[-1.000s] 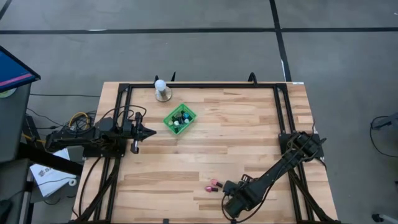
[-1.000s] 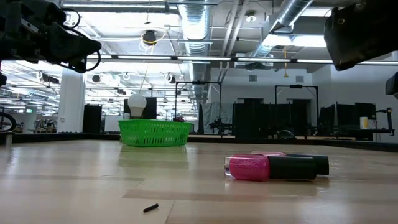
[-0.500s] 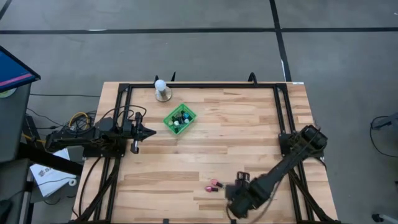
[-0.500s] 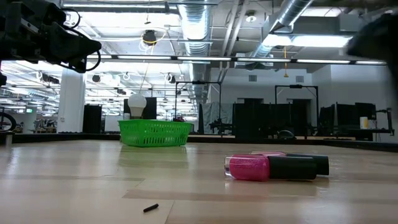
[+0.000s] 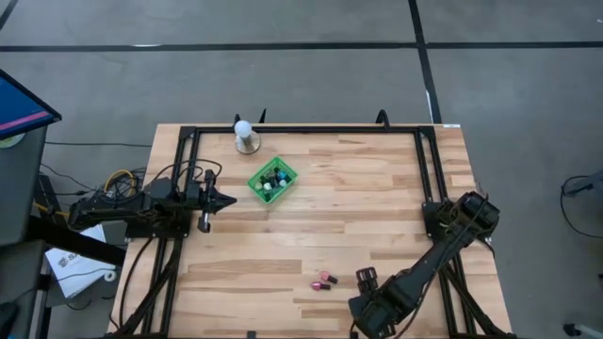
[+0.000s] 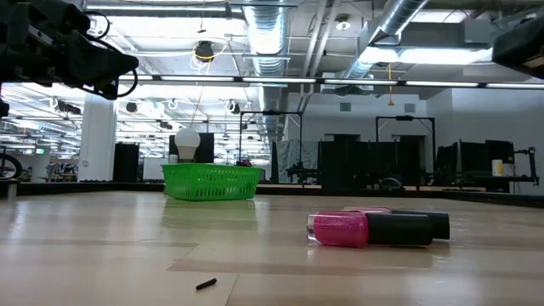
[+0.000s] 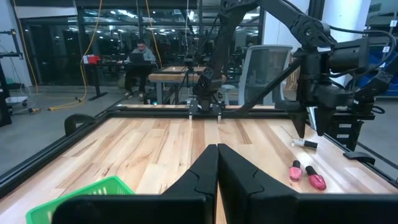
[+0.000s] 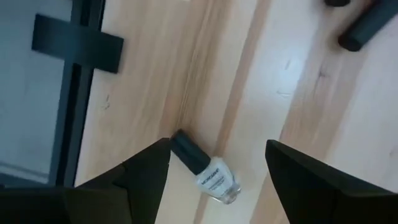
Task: Pick & Place Nail Polish
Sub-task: Put the white nail polish bottle into the green bin
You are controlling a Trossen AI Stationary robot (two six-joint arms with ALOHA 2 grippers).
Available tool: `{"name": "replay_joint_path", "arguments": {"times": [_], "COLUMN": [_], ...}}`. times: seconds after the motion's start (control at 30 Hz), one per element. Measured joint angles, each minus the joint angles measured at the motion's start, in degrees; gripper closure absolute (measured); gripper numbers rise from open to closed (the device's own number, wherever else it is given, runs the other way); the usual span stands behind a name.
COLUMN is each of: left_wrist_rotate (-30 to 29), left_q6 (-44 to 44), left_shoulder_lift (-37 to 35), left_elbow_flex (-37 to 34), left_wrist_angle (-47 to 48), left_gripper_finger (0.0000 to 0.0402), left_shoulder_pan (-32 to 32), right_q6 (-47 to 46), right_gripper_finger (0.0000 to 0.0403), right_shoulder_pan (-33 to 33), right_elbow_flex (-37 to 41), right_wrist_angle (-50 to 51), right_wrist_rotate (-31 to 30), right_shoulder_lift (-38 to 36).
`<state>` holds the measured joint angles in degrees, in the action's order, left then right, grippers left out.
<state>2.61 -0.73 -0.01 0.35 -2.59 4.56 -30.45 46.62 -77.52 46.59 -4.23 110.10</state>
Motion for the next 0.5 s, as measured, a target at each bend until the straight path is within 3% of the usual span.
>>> {"name": "replay_joint_path", "arguments": {"times": [0.33, 0.5], "left_wrist_rotate": [0.00, 0.00], "left_q6": [0.00, 0.00], "left_shoulder_lift": [0.00, 0.00], "left_elbow_flex": [0.01, 0.01], "left_wrist_angle": [0.02, 0.04], "left_gripper_finger": [0.0400, 0.0400], "left_shoulder_pan": [0.01, 0.00], "right_q6": [7.99, 9.69], "right_gripper_finger": [0.0147, 0.0147], "right_shoulder_pan": [0.41, 0.34], "right_elbow_flex": [0.02, 0.13], "right_wrist_angle": [-2.07, -2.33], "right_wrist_rotate": [0.86, 4.97], "right_shoulder_lift": [0.89, 4.27]}}
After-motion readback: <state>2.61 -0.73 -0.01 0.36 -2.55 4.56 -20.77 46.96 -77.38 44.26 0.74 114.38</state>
